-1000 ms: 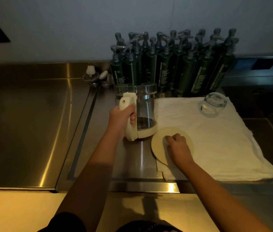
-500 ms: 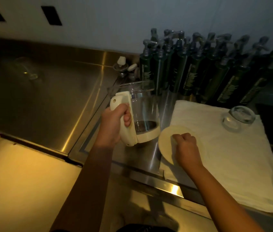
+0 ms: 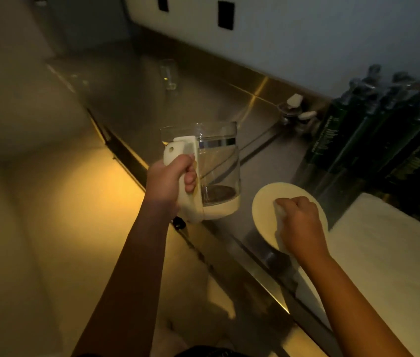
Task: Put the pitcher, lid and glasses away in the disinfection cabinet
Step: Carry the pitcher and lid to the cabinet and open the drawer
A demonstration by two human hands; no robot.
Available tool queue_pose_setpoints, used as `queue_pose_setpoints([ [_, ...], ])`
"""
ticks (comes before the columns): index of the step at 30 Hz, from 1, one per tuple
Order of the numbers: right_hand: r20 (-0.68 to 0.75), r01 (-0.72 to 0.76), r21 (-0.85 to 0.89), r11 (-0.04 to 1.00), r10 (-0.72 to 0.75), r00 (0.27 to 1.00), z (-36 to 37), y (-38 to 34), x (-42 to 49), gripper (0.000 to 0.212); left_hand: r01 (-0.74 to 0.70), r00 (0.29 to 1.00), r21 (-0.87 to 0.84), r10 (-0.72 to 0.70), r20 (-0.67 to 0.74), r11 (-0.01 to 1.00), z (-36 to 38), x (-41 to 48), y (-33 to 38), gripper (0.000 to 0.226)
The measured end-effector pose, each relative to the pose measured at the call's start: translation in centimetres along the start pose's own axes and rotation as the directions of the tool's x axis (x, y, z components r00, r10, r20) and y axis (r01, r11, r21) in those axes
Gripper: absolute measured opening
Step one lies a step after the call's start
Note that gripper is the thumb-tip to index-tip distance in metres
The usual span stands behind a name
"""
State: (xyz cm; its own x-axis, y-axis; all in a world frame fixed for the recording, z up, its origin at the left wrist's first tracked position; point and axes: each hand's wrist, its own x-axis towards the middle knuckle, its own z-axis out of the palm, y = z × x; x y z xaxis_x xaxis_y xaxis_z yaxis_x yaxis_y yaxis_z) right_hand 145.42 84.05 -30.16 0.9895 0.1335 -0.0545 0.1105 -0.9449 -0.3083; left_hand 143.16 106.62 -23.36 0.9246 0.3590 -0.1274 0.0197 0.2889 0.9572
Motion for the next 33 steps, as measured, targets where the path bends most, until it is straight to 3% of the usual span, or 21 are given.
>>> queue_pose_setpoints([
  [8, -0.026, 0.294, 0.195, 0.936, -0.294, 0.955, 0.2, -8.9, 1.7, 0.051, -0.092, 0.961, 0.036, 0.099, -0.258, 0.995, -7.5, -1.8, 1.7, 0.023],
  [14, 0.026, 0.419, 0.293, 0.860, -0.445, 0.895, 1.6, -16.1, 2.1, 0.043, -0.114, 0.891, 0.062, 0.130, -0.434, 0.992, -13.4, -2.6, 2.9, 0.021],
  [21, 0.061, 0.549, 0.249, 0.798, -0.579, 0.813, 1.9, -25.5, 2.5, 0.049, -0.137, 0.838, 0.096, 0.166, -0.519, 0.986, -20.3, -1.7, 5.4, 0.019],
  [25, 0.003, 0.624, 0.236, 0.745, -0.643, 0.766, 2.2, -31.2, 3.3, 0.046, -0.161, 0.831, 0.101, 0.190, -0.523, 0.982, -24.6, -0.1, 8.0, 0.020],
  [33, -0.078, 0.666, 0.203, 0.718, -0.666, 0.742, 3.5, -42.0, 4.2, 0.047, -0.188, 0.840, 0.149, 0.237, -0.487, 0.971, -33.4, 2.7, 12.6, 0.022],
])
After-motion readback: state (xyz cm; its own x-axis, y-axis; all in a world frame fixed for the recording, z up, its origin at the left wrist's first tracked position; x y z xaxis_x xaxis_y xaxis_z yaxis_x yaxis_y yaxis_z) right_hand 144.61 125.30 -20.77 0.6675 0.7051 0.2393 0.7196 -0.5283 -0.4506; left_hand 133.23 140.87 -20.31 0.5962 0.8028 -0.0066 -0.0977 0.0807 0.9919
